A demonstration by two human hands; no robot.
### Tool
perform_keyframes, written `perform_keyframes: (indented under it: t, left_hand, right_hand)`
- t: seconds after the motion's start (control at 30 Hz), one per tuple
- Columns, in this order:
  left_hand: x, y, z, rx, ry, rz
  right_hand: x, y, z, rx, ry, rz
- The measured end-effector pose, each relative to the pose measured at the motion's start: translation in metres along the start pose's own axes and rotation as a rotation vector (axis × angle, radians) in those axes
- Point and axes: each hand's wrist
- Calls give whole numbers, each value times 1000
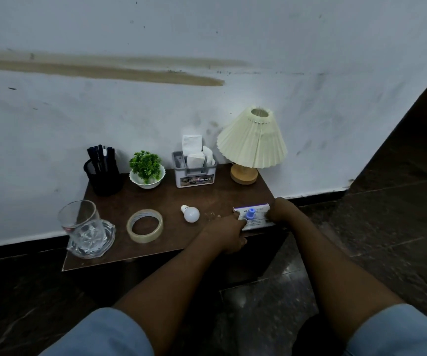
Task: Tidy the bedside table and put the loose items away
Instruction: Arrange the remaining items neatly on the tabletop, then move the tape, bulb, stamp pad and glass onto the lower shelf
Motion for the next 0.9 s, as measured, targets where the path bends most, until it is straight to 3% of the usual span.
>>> perform_keyframes:
  t: [0.23,0.53,0.63,0.77,0.9]
  left_hand:
    - [-15,7,-39,-60,120,12]
    - [-22,15,-48,-72,120,1]
    - [-32,25,-48,-44,120,38]
    - [-61,56,-55,-88,173,110]
    - [-94,76,-65,-61,221,226]
  right_hand:
    - [-1,-13,-42,-16,127,-58]
    - [-9,-11,-47,-23,147,-76]
    - [-22,0,-53,-62,256,29]
    - [-64,16,-69,190,390,212]
    - [-123,0,-80,391,455,178]
Point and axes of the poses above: each hand's wrist, its own x-axis towards the middle knuckle, its own y-axis out of the back of the hand, z = x × y, and after that the axes turned 11 degrees about z, right-handed
